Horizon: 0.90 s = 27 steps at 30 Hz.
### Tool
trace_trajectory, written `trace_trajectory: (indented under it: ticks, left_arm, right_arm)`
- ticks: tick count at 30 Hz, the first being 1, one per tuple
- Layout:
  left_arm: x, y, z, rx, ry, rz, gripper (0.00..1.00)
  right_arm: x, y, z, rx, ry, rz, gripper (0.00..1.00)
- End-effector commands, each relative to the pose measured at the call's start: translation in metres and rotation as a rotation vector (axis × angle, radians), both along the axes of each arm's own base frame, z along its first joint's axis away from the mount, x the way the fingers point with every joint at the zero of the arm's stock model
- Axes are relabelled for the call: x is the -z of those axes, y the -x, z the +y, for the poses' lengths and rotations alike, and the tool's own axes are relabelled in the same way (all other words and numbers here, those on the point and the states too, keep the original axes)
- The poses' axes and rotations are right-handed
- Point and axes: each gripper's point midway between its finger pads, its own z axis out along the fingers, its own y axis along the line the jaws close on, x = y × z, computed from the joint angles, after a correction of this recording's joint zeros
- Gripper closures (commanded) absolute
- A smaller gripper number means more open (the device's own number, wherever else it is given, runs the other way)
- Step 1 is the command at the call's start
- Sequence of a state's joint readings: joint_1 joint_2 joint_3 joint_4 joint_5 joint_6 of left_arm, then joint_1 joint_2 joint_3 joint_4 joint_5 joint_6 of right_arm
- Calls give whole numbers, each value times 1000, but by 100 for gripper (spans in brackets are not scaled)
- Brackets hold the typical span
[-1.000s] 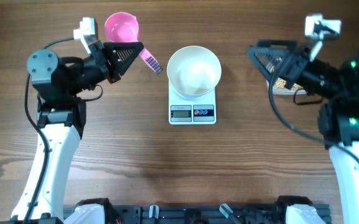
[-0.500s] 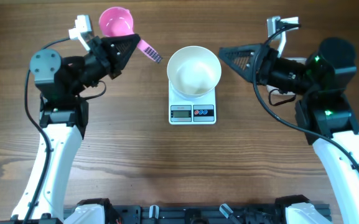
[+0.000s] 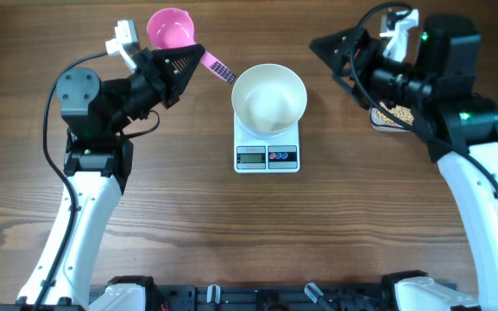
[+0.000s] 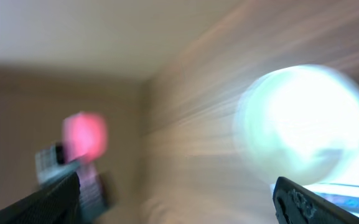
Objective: Scoop item into bowl and weigh 150g on scale
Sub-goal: 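Move the right gripper to the scoop handle beside the left gripper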
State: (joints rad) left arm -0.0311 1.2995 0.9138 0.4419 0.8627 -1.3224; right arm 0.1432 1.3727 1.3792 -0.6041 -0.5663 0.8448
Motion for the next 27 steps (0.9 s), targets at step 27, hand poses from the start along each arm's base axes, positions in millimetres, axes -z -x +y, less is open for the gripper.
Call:
trace_trajectory:
  ticks: [27]
  left_arm:
    - [-22,-4,5,-42,196,131,96]
  right_arm:
    - [-56,36,48,-397,-112,-25,0]
